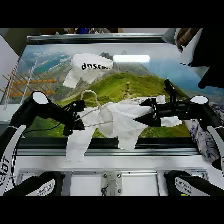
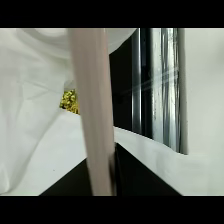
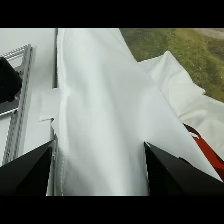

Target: Fold the clothes and pants, and hang the long-sleeved shirts on hangers.

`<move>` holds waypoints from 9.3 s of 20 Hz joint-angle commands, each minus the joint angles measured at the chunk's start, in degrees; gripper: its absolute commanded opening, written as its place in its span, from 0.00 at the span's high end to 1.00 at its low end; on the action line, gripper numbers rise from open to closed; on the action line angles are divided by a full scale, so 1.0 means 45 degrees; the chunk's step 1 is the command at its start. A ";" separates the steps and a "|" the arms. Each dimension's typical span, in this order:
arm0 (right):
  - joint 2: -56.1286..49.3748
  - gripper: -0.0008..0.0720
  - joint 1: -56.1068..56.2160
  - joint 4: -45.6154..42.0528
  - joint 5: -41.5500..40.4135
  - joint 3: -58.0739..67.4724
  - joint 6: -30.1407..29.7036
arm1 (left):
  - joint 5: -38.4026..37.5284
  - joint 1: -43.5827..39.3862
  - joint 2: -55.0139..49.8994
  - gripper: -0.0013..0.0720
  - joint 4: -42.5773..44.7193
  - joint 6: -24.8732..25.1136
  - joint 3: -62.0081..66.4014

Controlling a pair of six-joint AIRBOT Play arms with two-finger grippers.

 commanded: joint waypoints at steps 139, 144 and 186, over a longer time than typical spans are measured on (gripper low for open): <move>0.3245 0.96 -0.2671 0.2142 -0.0855 0.0019 0.1889 | 0.9452 -0.5639 0.0981 0.15 -0.0287 -2.1668 -0.1001; 0.3531 0.96 -0.2686 0.2147 -0.0855 0.0019 0.1996 | 0.9394 -0.5761 0.0787 0.76 -0.0223 -2.1682 -0.1001; 0.5192 0.96 -0.2040 0.3536 -0.2181 0.0019 0.5265 | 0.6033 -0.0282 0.1894 0.96 0.2123 -2.1245 -0.0053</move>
